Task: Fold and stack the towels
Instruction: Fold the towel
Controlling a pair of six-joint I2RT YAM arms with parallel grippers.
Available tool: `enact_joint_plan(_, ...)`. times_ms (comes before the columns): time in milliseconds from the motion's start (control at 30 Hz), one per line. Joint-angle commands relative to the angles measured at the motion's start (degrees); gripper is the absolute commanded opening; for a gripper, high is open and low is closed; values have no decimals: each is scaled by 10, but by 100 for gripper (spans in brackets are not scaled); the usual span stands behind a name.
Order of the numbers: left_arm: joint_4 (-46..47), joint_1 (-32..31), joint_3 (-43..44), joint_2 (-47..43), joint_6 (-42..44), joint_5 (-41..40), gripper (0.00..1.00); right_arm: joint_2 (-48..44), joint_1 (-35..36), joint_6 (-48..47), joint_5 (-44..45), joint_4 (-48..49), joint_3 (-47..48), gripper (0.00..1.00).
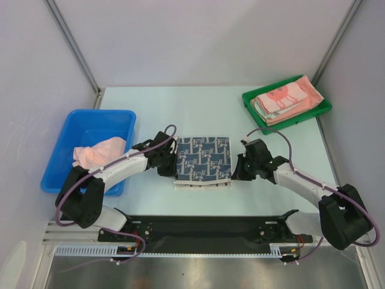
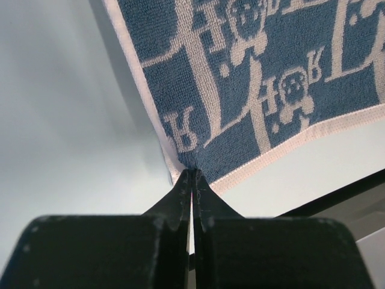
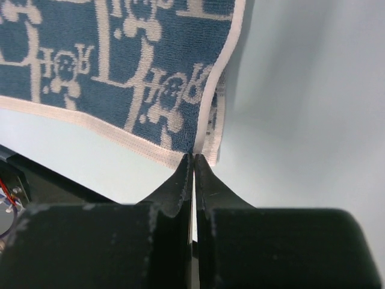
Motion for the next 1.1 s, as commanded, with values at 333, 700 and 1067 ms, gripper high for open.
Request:
enact_joint_plan(333,46,-10,-73,1,-7,-2,0,2,9,22,-54,92,-79,0)
enact_joint_plan(700,6,-10,-55,-9,3,-23,0,-16,10,24,-41,62,-73,0)
enact_joint_plan(1067,-46,-23,-12,-63,-11,-6,0,-85,14,26,-44,-6,-41,0)
